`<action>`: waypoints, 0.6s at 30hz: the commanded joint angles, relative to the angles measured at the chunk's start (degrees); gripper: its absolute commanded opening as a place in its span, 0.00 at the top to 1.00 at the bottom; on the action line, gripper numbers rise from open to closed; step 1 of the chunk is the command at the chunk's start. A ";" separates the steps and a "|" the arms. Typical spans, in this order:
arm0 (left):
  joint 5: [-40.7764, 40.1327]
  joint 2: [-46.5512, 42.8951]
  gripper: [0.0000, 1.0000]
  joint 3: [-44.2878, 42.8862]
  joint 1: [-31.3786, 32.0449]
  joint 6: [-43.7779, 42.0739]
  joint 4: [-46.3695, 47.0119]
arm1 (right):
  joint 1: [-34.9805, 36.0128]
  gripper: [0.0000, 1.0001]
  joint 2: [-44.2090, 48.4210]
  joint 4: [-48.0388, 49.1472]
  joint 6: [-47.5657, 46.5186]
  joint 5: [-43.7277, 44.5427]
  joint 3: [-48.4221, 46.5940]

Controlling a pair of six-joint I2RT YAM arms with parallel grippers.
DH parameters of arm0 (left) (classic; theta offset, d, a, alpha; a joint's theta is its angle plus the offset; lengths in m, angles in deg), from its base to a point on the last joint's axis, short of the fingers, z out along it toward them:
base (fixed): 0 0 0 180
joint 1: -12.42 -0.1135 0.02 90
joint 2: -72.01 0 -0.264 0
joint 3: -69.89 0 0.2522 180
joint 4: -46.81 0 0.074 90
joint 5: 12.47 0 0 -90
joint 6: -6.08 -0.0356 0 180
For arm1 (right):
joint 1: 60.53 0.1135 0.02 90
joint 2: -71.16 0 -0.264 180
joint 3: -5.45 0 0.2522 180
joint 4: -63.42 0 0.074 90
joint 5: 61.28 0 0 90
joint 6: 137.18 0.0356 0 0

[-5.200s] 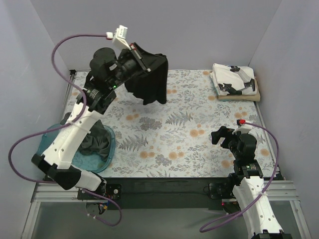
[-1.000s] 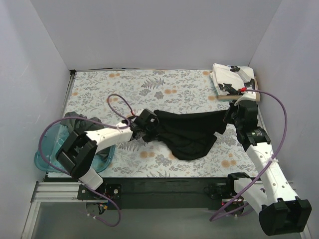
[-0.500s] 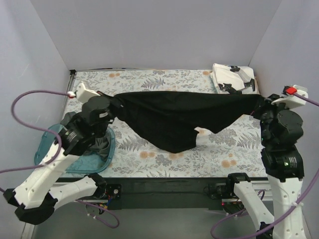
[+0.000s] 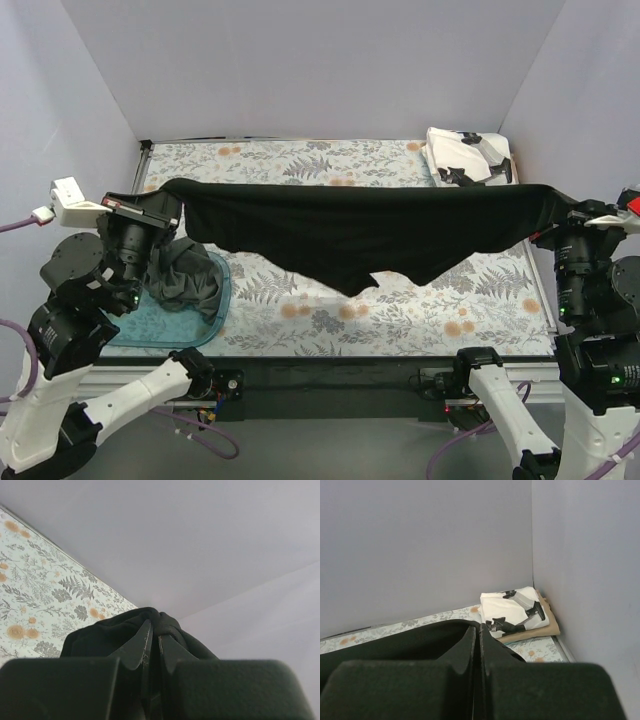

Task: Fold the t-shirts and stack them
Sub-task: Flatten the tshirt out

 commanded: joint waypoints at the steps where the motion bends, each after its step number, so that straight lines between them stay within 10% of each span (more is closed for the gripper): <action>1: -1.18 3.38 1.00 -1.32 -0.31 -3.71 0.70 | -0.28 0.99 -1.18 -0.49 -1.52 -0.07 0.19; 9: -10.86 20.50 1.00 4.38 -1.80 -1.08 1.31 | -0.28 0.99 -11.98 1.35 0.23 -1.03 12.75; 13: 12.26 33.42 1.00 6.93 -20.13 -3.53 8.06 | -1.07 0.97 -22.60 4.78 0.50 -0.51 20.05; 16: 18.40 47.34 0.29 4.12 -22.29 -8.89 13.17 | -3.80 0.83 -34.23 6.45 0.42 -2.44 20.77; 18: 22.27 58.25 0.16 -4.25 -22.73 -10.39 10.22 | -4.85 0.56 -42.20 6.89 -0.11 -1.83 17.80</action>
